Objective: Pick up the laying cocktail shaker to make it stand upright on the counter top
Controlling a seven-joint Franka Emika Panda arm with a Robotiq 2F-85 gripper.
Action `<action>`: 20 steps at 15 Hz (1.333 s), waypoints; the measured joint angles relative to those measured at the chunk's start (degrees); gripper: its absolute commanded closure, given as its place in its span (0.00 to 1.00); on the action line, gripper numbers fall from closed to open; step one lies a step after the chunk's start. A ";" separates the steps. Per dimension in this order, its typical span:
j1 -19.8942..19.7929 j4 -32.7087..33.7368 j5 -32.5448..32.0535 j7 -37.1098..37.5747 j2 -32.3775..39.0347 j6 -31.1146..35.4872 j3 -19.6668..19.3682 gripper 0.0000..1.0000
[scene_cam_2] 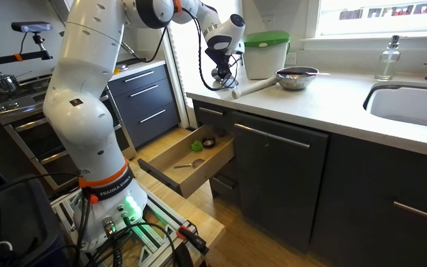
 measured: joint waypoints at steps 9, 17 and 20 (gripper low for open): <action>-1.19 1.86 -14.83 2.48 -6.71 -17.63 -6.71 0.98; 0.72 13.61 -39.67 5.15 -9.31 -43.01 -8.27 0.98; 3.61 17.17 -48.67 5.07 -6.74 -44.44 -8.29 0.98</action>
